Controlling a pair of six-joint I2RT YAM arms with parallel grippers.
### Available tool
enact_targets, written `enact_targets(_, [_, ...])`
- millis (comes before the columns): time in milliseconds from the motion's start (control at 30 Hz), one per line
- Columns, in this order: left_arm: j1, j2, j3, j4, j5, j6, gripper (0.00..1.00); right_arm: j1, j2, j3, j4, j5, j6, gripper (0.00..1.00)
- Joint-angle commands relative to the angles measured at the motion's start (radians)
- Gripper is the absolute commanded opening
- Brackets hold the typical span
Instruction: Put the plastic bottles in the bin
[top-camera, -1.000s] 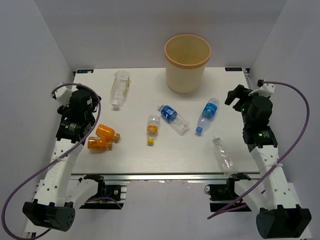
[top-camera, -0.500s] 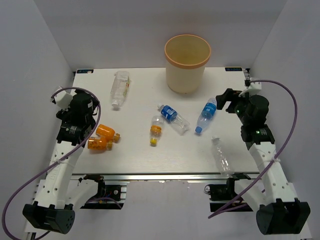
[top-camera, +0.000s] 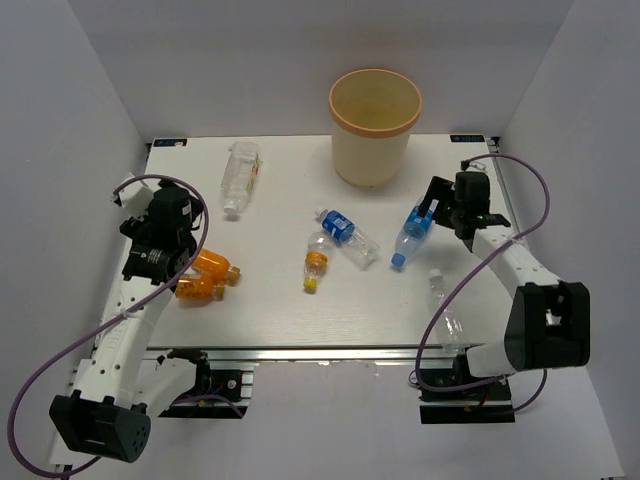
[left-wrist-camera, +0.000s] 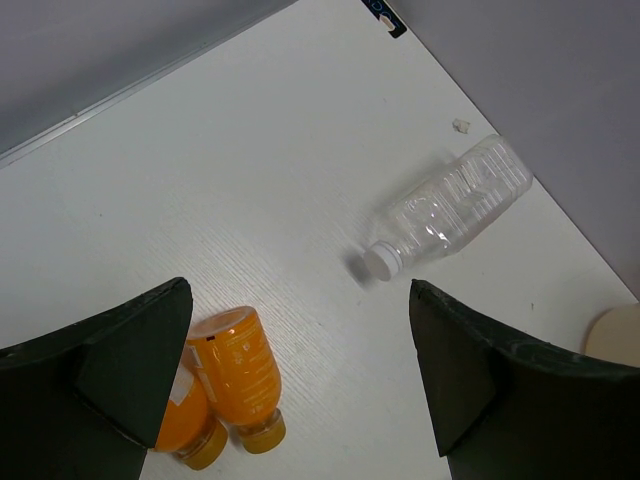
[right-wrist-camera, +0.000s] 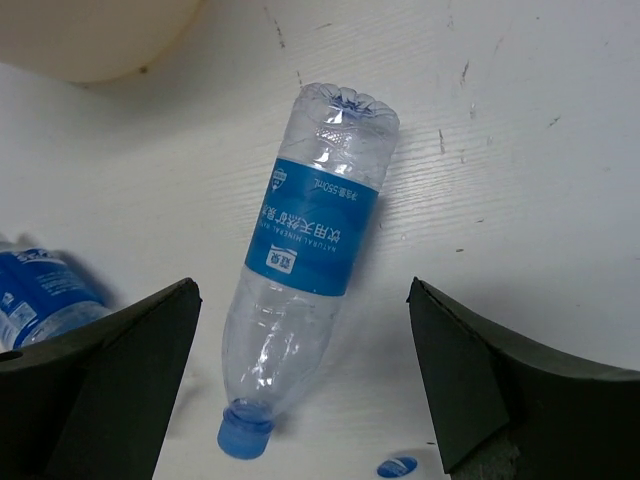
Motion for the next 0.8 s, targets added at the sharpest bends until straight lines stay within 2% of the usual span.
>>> enact_targets(0, [0.001,0.010,-0.011,0.029,0.008,0.021,0.98,0.040,0.068,0.072,0.020,0.134,0.066,0.89])
enact_targets(167, [0.001,0.021,-0.014,0.038,0.014,0.021,0.98,0.061,0.165,0.101,0.010,0.153,0.138,0.89])
enact_targets(300, [0.003,0.012,-0.029,0.050,0.020,0.021,0.98,0.087,0.273,0.127,0.010,0.225,0.173,0.89])
enact_targets(500, [0.003,0.012,-0.041,0.072,0.021,0.027,0.98,0.106,0.405,0.187,0.043,0.233,0.211,0.88])
enact_targets(567, [0.003,0.013,-0.043,0.076,0.014,0.024,0.98,0.106,0.427,0.220,0.039,0.236,0.211,0.84])
enact_targets(667, [0.001,0.022,-0.046,0.090,0.023,0.030,0.98,0.106,0.435,0.259,0.046,0.246,0.207,0.73])
enact_targets(767, [0.003,0.041,-0.035,0.075,0.000,0.027,0.98,0.107,0.397,0.283,0.074,0.277,0.192,0.54])
